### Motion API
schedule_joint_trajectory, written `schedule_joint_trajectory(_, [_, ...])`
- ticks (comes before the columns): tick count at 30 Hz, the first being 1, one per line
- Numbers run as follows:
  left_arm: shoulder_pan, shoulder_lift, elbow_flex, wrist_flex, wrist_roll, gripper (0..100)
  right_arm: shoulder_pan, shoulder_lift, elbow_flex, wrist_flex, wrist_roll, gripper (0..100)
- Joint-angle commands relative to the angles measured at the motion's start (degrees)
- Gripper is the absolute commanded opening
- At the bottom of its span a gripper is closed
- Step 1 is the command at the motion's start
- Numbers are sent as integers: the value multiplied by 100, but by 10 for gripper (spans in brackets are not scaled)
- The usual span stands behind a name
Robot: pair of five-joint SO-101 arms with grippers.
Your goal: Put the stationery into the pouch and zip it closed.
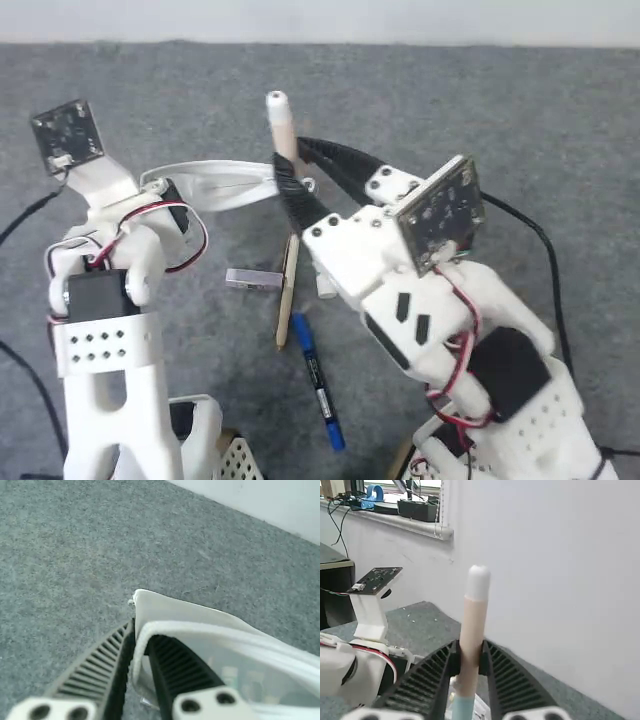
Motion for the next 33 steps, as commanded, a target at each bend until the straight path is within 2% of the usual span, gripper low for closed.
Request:
schedule_joint_trajectory(1, [-44, 79, -13, -193, 123, 9, -66, -136, 220, -857, 62, 6])
schedule_joint_trajectory(11, [-18, 79, -13, -202, 123, 9, -92, -127, 1134, -2818, 35, 6])
schedule_joint_trajectory(20, [-18, 79, -22, -202, 220, 9, -488, -101, 2004, -4198, 35, 6])
schedule_joint_trajectory(33, [-9, 79, -22, -202, 237, 9, -470, 1059, 2699, -5824, 62, 6])
